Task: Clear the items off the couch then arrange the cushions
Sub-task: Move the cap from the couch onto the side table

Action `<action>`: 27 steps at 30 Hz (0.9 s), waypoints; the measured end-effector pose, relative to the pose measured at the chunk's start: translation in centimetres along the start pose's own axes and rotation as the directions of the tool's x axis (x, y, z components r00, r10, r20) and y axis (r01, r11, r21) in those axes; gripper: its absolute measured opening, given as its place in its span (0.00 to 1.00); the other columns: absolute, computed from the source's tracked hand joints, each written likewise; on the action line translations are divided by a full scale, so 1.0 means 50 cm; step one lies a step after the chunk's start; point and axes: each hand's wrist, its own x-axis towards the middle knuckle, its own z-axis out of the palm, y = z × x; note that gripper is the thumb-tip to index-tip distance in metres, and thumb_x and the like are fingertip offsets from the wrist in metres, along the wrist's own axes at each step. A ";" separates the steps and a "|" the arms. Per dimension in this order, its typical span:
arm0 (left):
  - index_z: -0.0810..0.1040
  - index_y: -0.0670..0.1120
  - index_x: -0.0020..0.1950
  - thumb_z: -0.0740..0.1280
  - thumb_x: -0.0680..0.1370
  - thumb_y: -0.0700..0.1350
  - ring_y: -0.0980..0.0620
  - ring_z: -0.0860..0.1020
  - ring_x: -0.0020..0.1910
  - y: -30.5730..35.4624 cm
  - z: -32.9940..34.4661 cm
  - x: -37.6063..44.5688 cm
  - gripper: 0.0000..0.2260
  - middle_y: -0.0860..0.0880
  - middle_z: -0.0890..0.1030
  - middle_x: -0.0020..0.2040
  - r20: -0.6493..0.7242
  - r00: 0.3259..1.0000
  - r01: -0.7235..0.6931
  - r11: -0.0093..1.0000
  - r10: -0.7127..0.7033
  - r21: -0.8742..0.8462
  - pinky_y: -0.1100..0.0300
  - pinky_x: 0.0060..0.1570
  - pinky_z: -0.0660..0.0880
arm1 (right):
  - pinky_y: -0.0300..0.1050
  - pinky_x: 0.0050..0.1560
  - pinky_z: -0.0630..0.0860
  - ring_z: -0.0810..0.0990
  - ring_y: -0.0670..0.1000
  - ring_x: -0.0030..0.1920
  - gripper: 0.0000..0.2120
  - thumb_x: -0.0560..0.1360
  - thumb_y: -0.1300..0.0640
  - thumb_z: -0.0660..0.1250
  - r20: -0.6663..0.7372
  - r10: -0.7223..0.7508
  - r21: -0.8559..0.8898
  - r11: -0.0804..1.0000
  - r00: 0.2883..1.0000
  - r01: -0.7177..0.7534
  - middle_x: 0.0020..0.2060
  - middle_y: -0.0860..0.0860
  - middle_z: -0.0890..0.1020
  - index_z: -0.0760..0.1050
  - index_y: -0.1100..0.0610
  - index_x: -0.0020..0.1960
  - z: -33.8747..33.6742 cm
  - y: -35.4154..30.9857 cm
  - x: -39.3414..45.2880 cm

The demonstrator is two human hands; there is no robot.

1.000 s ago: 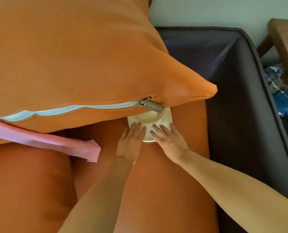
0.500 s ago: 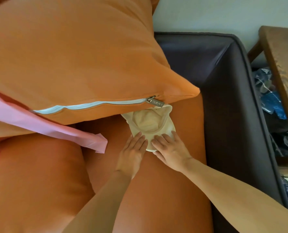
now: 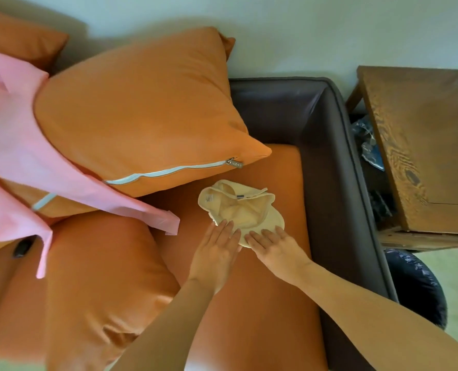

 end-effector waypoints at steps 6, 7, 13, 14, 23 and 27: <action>0.80 0.42 0.59 0.59 0.81 0.47 0.45 0.78 0.61 0.039 -0.065 0.008 0.15 0.44 0.81 0.57 -0.106 0.994 -0.016 1.000 0.019 0.027 0.49 0.68 0.69 | 0.57 0.49 0.80 0.83 0.54 0.39 0.21 0.63 0.59 0.77 -0.040 -0.007 -0.073 0.997 0.999 0.004 0.47 0.53 0.84 0.78 0.59 0.55 -0.089 0.020 -0.009; 0.80 0.42 0.59 0.56 0.81 0.48 0.46 0.78 0.60 0.048 -0.079 0.011 0.16 0.44 0.81 0.56 -0.115 0.993 -0.018 1.000 0.020 0.022 0.50 0.67 0.68 | 0.56 0.49 0.80 0.82 0.54 0.38 0.21 0.63 0.60 0.76 -0.036 -0.001 -0.074 0.997 0.999 -0.001 0.45 0.52 0.84 0.78 0.59 0.55 -0.105 0.026 -0.010; 0.75 0.44 0.60 0.55 0.81 0.47 0.46 0.77 0.56 0.112 -0.175 0.050 0.14 0.47 0.79 0.56 -0.189 0.982 -0.035 0.995 0.017 -0.091 0.53 0.66 0.66 | 0.52 0.44 0.80 0.82 0.54 0.37 0.21 0.65 0.62 0.77 -0.046 0.072 0.007 0.997 0.996 -0.072 0.39 0.51 0.83 0.77 0.58 0.56 -0.221 0.078 -0.023; 0.75 0.43 0.61 0.55 0.81 0.47 0.45 0.77 0.57 0.125 -0.190 0.061 0.15 0.46 0.78 0.58 -0.197 0.980 -0.042 0.995 0.024 -0.088 0.52 0.65 0.68 | 0.51 0.42 0.80 0.82 0.54 0.36 0.20 0.65 0.62 0.77 -0.053 0.084 0.017 0.996 0.995 -0.084 0.39 0.51 0.84 0.78 0.58 0.55 -0.244 0.089 -0.028; 0.73 0.41 0.67 0.53 0.82 0.49 0.43 0.76 0.63 0.322 -0.315 0.175 0.19 0.42 0.77 0.64 -0.297 0.954 -0.012 0.996 0.037 0.084 0.46 0.68 0.68 | 0.51 0.42 0.80 0.83 0.54 0.39 0.17 0.67 0.62 0.75 -0.230 0.125 -0.066 0.987 0.965 -0.143 0.41 0.52 0.84 0.78 0.59 0.54 -0.419 0.234 -0.129; 0.74 0.42 0.65 0.52 0.82 0.49 0.43 0.76 0.63 0.434 -0.355 0.215 0.18 0.42 0.79 0.62 -0.349 0.936 -0.005 0.992 0.048 0.124 0.49 0.69 0.64 | 0.53 0.45 0.80 0.83 0.55 0.40 0.19 0.66 0.62 0.77 -0.264 0.064 -0.145 0.984 0.962 -0.105 0.42 0.53 0.84 0.78 0.59 0.55 -0.485 0.324 -0.204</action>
